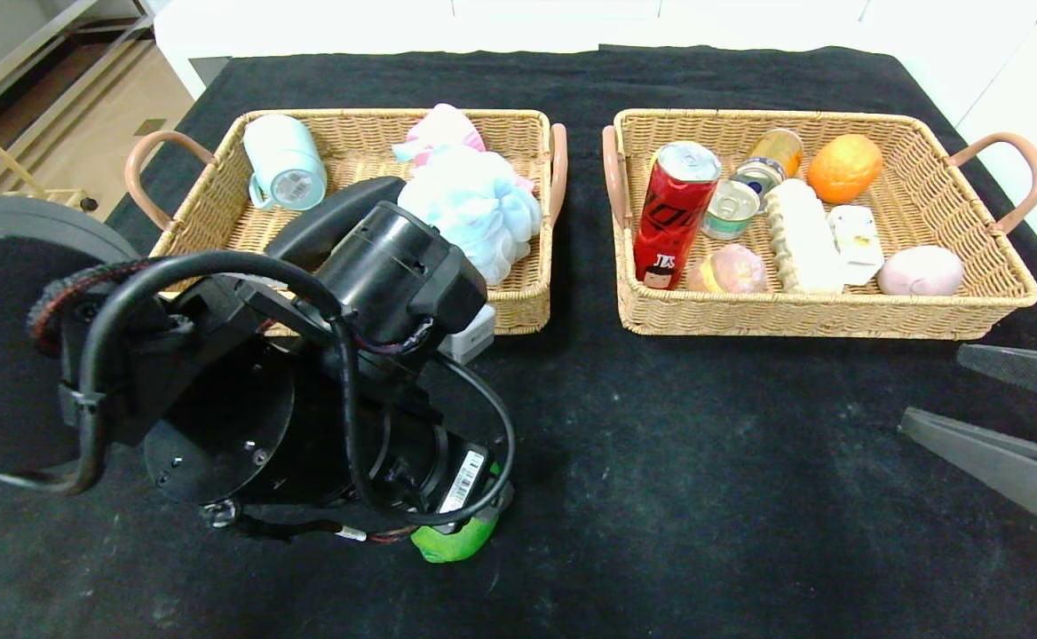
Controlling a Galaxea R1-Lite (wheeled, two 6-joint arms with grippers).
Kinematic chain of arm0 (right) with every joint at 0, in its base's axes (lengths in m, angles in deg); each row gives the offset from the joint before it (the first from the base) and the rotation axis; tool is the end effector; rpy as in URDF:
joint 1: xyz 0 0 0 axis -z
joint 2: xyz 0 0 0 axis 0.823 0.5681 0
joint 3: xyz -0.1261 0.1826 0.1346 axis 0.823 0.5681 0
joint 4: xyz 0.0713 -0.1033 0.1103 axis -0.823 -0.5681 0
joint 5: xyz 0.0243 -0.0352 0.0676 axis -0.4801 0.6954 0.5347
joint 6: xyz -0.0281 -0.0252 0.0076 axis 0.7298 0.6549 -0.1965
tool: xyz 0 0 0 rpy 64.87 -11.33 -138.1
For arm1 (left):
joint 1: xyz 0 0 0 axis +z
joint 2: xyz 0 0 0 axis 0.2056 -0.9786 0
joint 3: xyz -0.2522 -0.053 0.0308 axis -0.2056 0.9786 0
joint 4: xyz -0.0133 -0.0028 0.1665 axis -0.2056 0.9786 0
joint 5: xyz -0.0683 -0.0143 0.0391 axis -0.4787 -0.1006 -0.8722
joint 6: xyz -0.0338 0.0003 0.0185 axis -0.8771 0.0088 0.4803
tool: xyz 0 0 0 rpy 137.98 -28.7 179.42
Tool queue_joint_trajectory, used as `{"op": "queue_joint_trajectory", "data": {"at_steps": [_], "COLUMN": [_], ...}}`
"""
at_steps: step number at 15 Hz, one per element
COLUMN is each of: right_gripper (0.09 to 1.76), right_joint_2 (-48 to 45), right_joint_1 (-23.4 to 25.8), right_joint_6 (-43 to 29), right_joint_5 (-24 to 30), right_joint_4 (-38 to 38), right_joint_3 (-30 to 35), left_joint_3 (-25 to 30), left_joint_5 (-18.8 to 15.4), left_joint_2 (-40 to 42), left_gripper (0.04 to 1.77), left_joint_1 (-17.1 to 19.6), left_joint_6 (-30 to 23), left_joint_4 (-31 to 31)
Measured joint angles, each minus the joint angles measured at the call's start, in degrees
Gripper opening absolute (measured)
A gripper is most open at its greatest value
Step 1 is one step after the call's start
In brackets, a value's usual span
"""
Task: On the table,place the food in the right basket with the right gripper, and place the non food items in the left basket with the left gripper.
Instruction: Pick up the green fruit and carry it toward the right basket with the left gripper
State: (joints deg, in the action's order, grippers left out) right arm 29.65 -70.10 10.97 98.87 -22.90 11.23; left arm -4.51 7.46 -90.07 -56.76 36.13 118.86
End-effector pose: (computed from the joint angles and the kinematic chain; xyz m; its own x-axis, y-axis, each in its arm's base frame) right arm 0.1470 0.0537 0.2157 0.7933 0.6009 -0.0983 -0.6048 0.7963 -0.0126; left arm 0.1964 -0.1785 0.1902 0.6203 -0.1736 -0.7649 0.4081 0.9042 0.1258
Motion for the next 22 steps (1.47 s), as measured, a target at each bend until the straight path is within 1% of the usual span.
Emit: {"op": "queue_joint_trajectory", "data": {"at_steps": [5, 7, 10, 11, 12, 14, 16, 22], "right_gripper": [1.71, 1.71, 1.71, 1.71, 1.71, 1.71, 1.71, 1.71], "right_joint_2": [0.0, 0.0, 0.0, 0.0, 0.0, 0.0, 0.02, 0.02], "right_joint_1": [-0.02, -0.05, -0.05, -0.05, -0.05, -0.05, -0.05, -0.3], "right_joint_6": [0.0, 0.0, -0.02, 0.0, 0.0, 0.0, 0.0, 0.06], "right_joint_5": [0.02, 0.05, 0.02, 0.02, 0.05, 0.05, 0.05, 0.05], "right_joint_4": [0.02, 0.0, 0.0, 0.0, 0.0, -0.05, -0.07, -0.09], "right_joint_3": [0.06, 0.09, 0.09, 0.09, 0.09, 0.09, 0.09, 0.28], "left_joint_3": [1.32, 1.34, 1.21, 1.18, 1.21, 1.43, 1.57, 1.18], "left_joint_5": [0.0, 0.11, 0.26, 0.26, 0.26, 0.26, 0.26, 0.3], "left_joint_2": [-2.06, -3.17, -4.21, -4.38, -4.51, -4.64, -4.64, -5.21], "left_gripper": [1.72, 1.72, 1.72, 1.57, 1.39, 1.14, 1.09, 1.08], "left_joint_1": [-0.5, -0.57, -0.66, -0.74, -0.8, -0.79, -0.77, -0.79], "left_joint_6": [-0.46, -1.37, -1.38, -1.38, -1.38, -1.43, -1.43, -1.37], "left_joint_4": [-0.24, -0.27, -0.2, -0.02, 0.0, 0.06, 0.06, 0.04]}}
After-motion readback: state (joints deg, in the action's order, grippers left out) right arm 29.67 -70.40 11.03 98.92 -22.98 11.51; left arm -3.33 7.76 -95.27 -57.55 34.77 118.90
